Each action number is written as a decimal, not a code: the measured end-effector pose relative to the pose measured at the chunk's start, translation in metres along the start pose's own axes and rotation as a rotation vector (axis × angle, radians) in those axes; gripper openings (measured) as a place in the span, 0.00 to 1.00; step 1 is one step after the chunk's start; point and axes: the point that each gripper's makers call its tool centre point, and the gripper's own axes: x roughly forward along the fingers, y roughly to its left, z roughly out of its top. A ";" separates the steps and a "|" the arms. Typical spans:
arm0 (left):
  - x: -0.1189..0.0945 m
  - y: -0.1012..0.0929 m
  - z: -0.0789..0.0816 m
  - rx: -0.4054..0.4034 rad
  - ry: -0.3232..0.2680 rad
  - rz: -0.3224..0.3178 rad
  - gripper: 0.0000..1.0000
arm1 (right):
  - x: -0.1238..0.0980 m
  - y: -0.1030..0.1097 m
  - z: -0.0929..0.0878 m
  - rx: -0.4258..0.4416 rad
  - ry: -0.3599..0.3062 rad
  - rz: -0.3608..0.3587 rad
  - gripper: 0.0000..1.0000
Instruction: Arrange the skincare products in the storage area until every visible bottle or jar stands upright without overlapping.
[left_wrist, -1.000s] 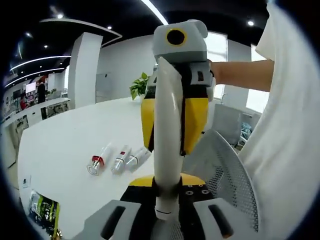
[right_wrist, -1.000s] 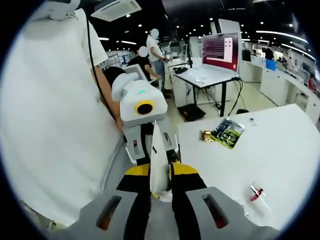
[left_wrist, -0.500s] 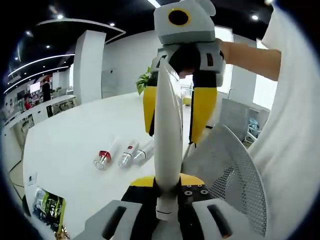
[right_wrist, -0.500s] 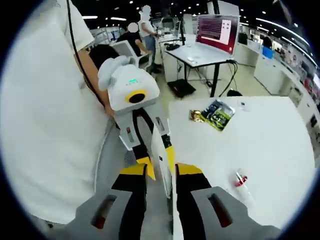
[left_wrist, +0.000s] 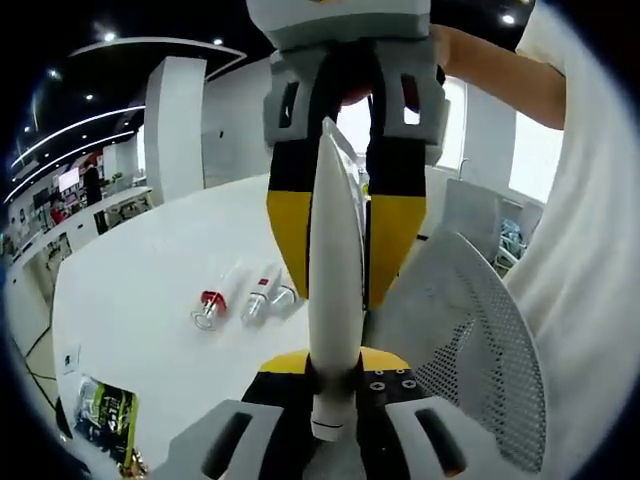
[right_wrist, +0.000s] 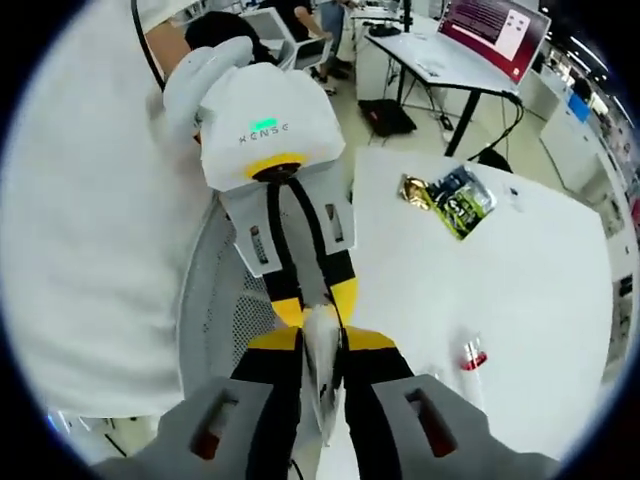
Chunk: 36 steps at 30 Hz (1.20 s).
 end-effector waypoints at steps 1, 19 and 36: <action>0.000 0.000 0.000 -0.001 0.000 -0.001 0.13 | 0.000 0.000 0.000 -0.010 0.004 0.000 0.12; 0.001 0.012 0.006 0.018 -0.020 0.043 0.23 | -0.015 -0.016 -0.001 -0.031 0.057 -0.040 0.07; -0.005 0.051 -0.038 0.059 0.136 0.203 0.32 | -0.064 -0.078 -0.027 -0.044 0.145 -0.157 0.07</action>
